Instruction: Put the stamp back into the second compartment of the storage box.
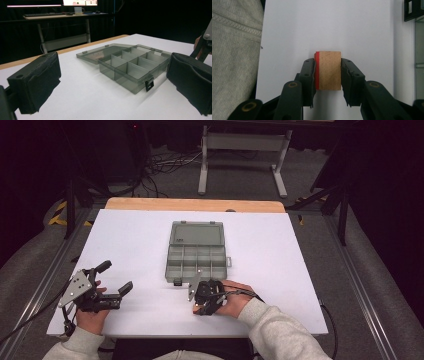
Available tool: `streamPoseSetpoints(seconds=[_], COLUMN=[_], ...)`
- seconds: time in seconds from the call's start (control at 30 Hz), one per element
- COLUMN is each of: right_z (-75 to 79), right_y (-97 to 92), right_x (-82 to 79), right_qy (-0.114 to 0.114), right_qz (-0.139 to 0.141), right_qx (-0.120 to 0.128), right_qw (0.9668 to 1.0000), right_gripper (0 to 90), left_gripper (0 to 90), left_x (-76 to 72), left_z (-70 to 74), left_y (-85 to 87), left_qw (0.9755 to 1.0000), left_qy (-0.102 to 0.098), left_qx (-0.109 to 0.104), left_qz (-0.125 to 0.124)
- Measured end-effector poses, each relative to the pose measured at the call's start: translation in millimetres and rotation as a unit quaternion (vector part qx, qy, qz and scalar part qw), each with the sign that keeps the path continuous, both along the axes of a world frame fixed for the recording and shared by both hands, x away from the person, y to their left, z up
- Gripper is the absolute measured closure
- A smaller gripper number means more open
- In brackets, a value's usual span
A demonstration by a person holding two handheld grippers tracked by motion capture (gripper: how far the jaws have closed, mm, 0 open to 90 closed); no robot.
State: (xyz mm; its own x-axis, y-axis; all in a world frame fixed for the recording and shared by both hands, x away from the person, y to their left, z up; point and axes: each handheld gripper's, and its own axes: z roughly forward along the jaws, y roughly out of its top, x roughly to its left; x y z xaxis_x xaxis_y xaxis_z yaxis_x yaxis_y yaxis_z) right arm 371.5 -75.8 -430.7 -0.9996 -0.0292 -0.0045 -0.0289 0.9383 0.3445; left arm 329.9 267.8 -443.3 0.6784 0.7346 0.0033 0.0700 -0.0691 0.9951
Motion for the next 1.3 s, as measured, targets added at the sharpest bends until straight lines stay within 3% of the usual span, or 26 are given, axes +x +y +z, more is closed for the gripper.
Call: streamPoseSetpoints(seconds=[0.53,1.07,1.3], right_z=[7.0,23.6,34.8], right_y=[-1.5,-8.3,-12.9], right_x=[0.0,6.6,9.9], right_qy=[-0.009,-0.015,-0.024], right_qz=[-0.006,-0.022,-0.041], right_qx=[0.014,0.063,0.095], right_qw=[0.9998,0.9977,0.9943], right_gripper=[65.6,65.6,65.6], left_gripper=[0.3,0.3,0.3], left_x=[0.0,-0.1,-0.4], left_z=[0.0,0.2,0.4], left_y=[-0.1,0.0,-0.3], left_qw=[1.0000,1.0000,1.0000], left_qy=[0.001,0.001,0.000], left_qx=[0.000,-0.001,-0.002], left_qz=[0.000,0.000,-0.001])
